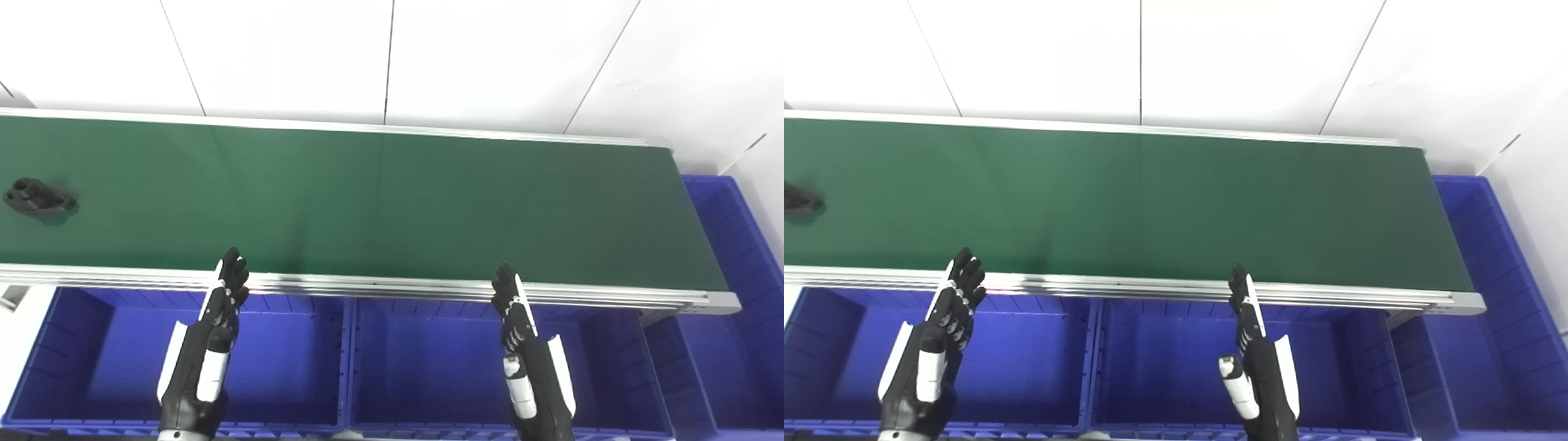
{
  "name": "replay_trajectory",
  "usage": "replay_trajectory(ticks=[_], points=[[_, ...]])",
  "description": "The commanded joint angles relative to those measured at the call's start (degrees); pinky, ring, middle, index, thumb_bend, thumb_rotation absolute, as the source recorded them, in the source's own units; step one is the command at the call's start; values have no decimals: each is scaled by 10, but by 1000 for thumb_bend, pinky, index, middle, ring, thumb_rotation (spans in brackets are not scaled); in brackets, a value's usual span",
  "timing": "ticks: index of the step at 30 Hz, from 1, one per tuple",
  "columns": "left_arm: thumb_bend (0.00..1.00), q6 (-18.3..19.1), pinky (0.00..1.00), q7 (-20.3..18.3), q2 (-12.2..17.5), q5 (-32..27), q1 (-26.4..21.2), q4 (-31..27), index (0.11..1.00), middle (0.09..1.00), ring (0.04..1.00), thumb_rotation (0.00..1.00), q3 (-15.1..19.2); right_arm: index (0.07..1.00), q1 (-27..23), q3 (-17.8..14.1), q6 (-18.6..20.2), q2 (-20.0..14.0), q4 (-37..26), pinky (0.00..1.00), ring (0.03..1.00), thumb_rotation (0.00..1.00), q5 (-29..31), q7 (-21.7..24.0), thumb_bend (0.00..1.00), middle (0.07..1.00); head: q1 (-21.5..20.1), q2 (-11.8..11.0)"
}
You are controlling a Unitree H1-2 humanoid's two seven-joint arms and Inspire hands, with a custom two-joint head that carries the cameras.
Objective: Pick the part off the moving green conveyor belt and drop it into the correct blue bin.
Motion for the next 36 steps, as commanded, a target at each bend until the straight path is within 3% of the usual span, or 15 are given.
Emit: replay_trajectory(ticks=[1,14,23,36], points=[[821,-12,1000,7,-2,1,3,-17,1000,1000,1000,982,1,1000,4,0,0,5,-21,970,999,1000,2,2,867,1000,2,0],[833,-10,1000,3,-2,-5,14,-21,1000,1000,1000,978,-3,1000,3,-13,24,13,-22,973,999,1000,-3,-2,833,1000,7,0],[813,-63,1000,11,6,60,11,-5,1000,1000,1000,1000,-6,1000,0,-15,27,15,-21,969,995,1000,-7,-3,846,1000,12,-1],[797,-44,992,12,-3,52,14,-2,1000,1000,1000,1000,-6,1000,-3,-18,26,14,-17,963,996,1000,-7,-3,834,1000,17,-2]])
